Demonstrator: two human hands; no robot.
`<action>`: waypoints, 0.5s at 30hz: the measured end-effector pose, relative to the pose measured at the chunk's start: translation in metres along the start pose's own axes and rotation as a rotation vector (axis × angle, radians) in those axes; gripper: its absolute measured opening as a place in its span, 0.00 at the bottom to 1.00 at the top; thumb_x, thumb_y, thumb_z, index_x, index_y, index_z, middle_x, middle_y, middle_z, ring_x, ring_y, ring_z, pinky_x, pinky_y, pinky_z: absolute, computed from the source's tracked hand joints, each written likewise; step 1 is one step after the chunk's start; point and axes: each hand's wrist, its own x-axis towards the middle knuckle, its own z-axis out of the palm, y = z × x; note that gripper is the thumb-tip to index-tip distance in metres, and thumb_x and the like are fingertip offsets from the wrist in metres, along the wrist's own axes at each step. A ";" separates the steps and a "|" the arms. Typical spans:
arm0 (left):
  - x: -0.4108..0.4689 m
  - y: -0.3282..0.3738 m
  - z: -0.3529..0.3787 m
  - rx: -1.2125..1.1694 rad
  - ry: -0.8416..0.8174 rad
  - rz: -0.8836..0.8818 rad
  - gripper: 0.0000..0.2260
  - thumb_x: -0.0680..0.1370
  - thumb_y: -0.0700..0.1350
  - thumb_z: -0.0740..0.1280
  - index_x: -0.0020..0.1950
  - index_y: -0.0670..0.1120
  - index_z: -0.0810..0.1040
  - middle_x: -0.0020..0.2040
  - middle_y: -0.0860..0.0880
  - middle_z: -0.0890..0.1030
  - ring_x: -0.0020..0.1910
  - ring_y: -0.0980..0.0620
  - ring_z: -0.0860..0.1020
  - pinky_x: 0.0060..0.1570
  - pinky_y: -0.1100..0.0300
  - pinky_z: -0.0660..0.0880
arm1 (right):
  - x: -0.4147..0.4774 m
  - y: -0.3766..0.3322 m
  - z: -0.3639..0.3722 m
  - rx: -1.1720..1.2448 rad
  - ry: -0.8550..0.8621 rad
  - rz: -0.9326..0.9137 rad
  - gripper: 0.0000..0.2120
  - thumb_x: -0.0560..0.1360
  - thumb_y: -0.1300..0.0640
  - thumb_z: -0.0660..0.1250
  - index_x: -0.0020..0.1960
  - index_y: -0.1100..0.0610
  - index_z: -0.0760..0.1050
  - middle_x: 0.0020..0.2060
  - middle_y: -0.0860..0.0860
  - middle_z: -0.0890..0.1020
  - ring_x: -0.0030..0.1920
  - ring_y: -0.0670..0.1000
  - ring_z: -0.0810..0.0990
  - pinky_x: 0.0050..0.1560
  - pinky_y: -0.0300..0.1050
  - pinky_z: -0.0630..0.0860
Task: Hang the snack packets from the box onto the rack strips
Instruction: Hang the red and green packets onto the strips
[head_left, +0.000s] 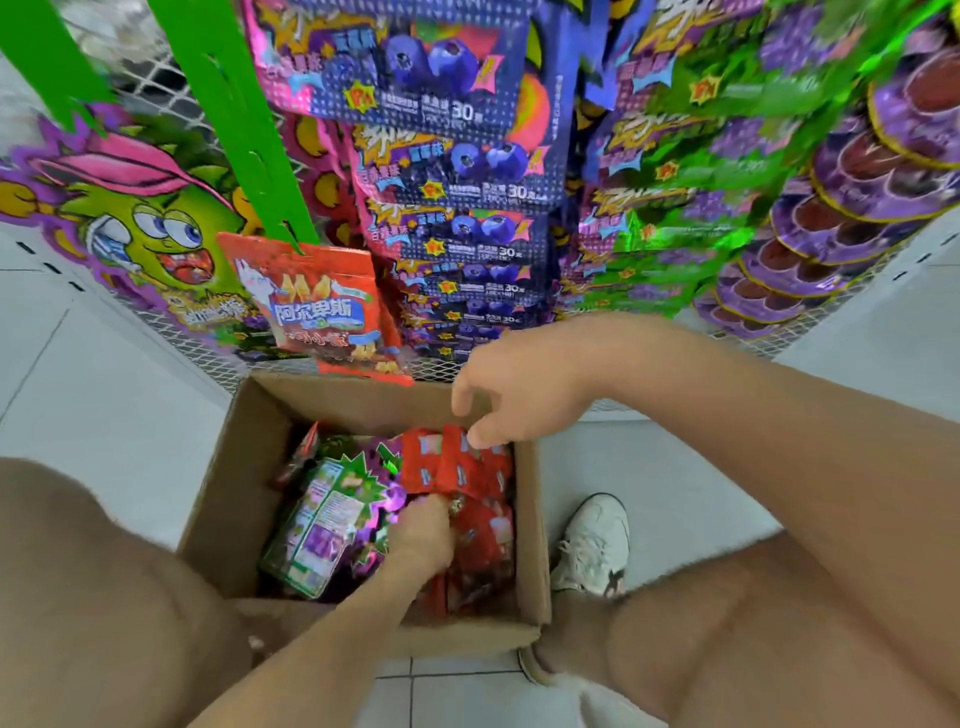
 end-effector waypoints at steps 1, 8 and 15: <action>0.006 -0.001 0.001 -0.016 0.015 -0.016 0.08 0.79 0.47 0.69 0.53 0.44 0.82 0.54 0.42 0.85 0.56 0.39 0.83 0.55 0.48 0.80 | 0.001 -0.002 -0.001 -0.003 -0.002 -0.011 0.22 0.83 0.42 0.64 0.72 0.52 0.75 0.51 0.45 0.79 0.55 0.53 0.79 0.56 0.46 0.76; -0.022 0.028 -0.067 -0.145 -0.166 -0.034 0.15 0.75 0.41 0.66 0.28 0.43 0.69 0.29 0.44 0.76 0.27 0.49 0.74 0.29 0.58 0.74 | 0.007 -0.023 -0.012 -0.013 0.002 -0.047 0.15 0.84 0.54 0.62 0.53 0.64 0.81 0.41 0.59 0.81 0.41 0.58 0.77 0.38 0.48 0.73; -0.066 0.044 -0.156 -0.375 -0.369 -0.005 0.07 0.72 0.39 0.70 0.48 0.38 0.81 0.39 0.42 0.83 0.36 0.44 0.86 0.45 0.45 0.86 | 0.001 -0.040 -0.019 -0.040 0.033 0.128 0.14 0.77 0.64 0.63 0.33 0.58 0.67 0.31 0.55 0.74 0.33 0.57 0.73 0.33 0.47 0.70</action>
